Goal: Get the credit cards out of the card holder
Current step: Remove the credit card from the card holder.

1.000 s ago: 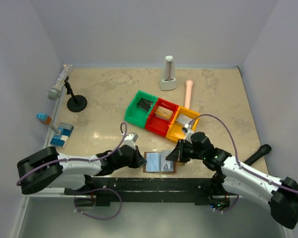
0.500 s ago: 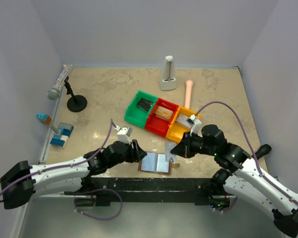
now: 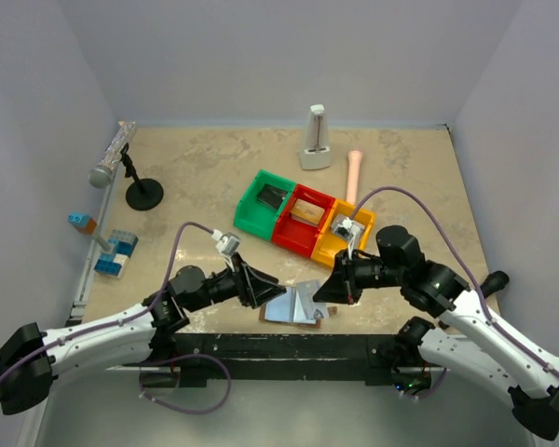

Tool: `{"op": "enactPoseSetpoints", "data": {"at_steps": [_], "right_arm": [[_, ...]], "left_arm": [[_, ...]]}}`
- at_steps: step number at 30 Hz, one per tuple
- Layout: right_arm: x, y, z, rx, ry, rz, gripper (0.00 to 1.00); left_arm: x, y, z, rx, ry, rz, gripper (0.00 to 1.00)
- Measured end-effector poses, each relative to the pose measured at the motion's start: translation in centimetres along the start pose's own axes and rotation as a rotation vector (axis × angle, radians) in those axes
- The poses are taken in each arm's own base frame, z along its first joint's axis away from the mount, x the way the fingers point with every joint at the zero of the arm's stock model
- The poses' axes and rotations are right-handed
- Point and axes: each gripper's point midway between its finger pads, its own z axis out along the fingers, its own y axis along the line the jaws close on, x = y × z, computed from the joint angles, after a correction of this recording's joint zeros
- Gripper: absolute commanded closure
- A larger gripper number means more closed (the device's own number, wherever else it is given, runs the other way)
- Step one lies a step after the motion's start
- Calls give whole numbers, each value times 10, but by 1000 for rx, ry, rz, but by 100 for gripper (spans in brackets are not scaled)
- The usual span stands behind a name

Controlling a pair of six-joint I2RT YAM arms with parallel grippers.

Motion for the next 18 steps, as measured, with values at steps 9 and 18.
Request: {"op": "enactPoseSetpoints", "data": {"at_steps": [9,18], "right_arm": [[14,14,3,-91,70,-42,100],[18,15,5,-101,86,-56,100]], "left_arm": [[8,-42,4,247,56,23,41],[18,-50,5,309,111,9,47]]}}
